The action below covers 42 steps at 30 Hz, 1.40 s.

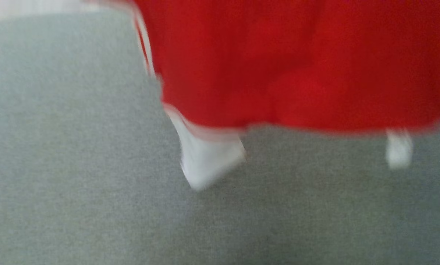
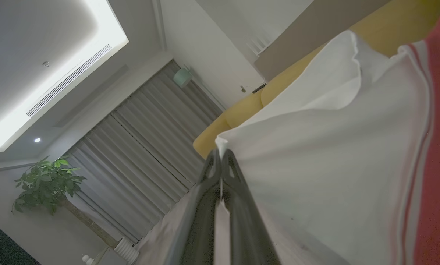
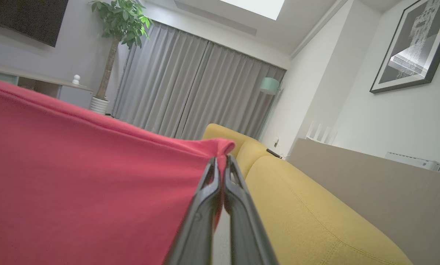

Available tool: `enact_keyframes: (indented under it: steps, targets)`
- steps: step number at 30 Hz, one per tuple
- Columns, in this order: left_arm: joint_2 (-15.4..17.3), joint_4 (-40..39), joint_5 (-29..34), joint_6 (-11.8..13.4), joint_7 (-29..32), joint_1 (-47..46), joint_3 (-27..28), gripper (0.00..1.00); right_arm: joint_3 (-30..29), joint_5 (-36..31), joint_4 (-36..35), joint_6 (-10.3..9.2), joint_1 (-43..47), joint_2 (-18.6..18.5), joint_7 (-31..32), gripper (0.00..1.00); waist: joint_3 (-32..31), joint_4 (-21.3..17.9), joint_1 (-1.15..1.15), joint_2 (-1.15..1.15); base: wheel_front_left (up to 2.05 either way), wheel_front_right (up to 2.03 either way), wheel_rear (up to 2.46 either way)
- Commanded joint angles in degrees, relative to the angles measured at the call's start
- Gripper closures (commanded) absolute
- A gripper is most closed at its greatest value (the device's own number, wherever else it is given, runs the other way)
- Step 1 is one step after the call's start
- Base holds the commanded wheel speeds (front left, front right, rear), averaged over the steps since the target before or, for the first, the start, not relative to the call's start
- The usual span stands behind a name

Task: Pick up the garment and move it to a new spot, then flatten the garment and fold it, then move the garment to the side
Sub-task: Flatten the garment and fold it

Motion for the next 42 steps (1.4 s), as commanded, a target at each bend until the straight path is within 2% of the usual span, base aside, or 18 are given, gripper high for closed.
enact_keyframes:
  steps: [1, 5, 7, 9, 13, 16, 21, 27, 28, 29, 30, 36, 39, 42]
  targets:
    - [0.64, 2.25, 1.49, 0.41, -1.44, -5.53, 3.49, 1.00, 0.33, -1.27, 0.18, 0.37, -3.11, 0.22, -1.79, 1.00, 5.30, -0.38, -0.03, 0.00, 0.00, 0.00, 0.00]
    - [-2.92, 9.38, 5.11, 3.68, -7.70, -10.73, 5.33, 1.00, 0.79, -5.95, 5.94, 0.37, -10.24, 1.94, -8.28, 1.00, 8.03, -0.07, -0.03, 0.00, 0.00, 0.00, 0.00]
    - [-4.54, 11.84, 6.31, 4.07, -9.30, -12.30, 5.78, 1.00, 1.17, -8.07, 8.37, 0.37, -12.80, 2.26, -11.02, 1.00, 8.57, 0.34, -0.03, 0.00, 0.00, 0.00, 0.00]
    - [-5.89, 13.25, 6.82, 3.22, -10.04, -12.59, 5.81, 1.00, 2.23, -9.70, 10.49, 0.37, -14.33, 1.86, -13.18, 1.00, 8.88, 1.00, -0.03, 0.00, 0.00, 0.00, 0.00]
    - [-5.99, 12.96, 6.78, 1.86, -10.58, -9.06, 5.96, 1.00, 5.14, -10.16, 14.58, 0.37, -14.21, 0.66, -15.33, 1.00, 9.66, 2.38, -0.03, 0.00, 0.00, 0.00, 0.00]
    - [-4.48, 8.31, 7.03, 2.59, -10.63, -2.97, 6.89, 1.00, 6.32, -10.57, 17.25, 0.37, -11.84, -0.16, -16.71, 1.00, 10.24, 3.44, -0.03, 0.00, 0.00, 0.00, 0.00]
    - [0.19, -6.41, 10.67, 9.95, -10.65, 14.04, 8.42, 1.00, 3.37, -8.86, 20.47, 0.37, -0.86, 0.75, -19.81, 1.00, 8.69, 4.89, -0.03, 0.00, 0.00, 0.00, 0.00]
    - [9.68, -22.92, 13.53, 20.50, -10.65, 36.63, 8.33, 1.00, -0.09, -6.91, 18.89, 0.37, 17.28, 3.06, -22.16, 1.00, 5.36, 4.41, -0.03, 0.00, 0.00, 0.00, 0.00]
    - [11.18, -25.54, 13.37, 22.27, -10.66, 40.14, 8.25, 1.00, -0.55, -6.68, 17.83, 0.37, 20.26, 3.38, -22.43, 1.00, 4.72, 4.14, -0.03, 0.00, 0.00, 0.00, 0.00]
    - [14.32, -30.44, 13.06, 25.59, -10.66, 46.83, 7.59, 1.00, -1.48, -6.35, 15.05, 0.37, 26.04, 3.70, -22.76, 1.00, 3.73, 3.67, -0.03, 0.00, 0.00, 0.00, 0.00]
    - [14.32, -30.44, 13.06, 25.59, -10.66, 46.83, 7.59, 1.00, -1.48, -6.35, 15.05, 0.37, 26.04, 3.70, -22.76, 1.00, 3.73, 3.67, -0.03, 0.00, 0.00, 0.00, 0.00]
    - [22.15, -41.65, 10.73, 35.24, -10.66, 62.99, 3.40, 1.00, -5.95, -5.99, 3.42, 0.37, 41.32, 3.55, -20.69, 1.00, 1.29, 2.28, -0.03, 0.00, 0.00, 0.00, 0.00]
    - [24.87, -46.30, 9.59, 38.74, -10.57, 67.79, 1.71, 1.00, -9.63, -6.13, -3.64, 0.37, 48.86, 3.69, -18.50, 1.00, 0.83, 2.41, -0.03, 0.00, 0.00, 0.00, 0.00]
    - [25.91, -49.35, 9.09, 40.19, -10.03, 69.92, 0.84, 1.00, -11.80, -6.13, -9.75, 0.37, 54.99, 4.35, -16.27, 1.00, 0.92, 2.49, -0.03, 0.00, 0.00, 0.00, 0.00]
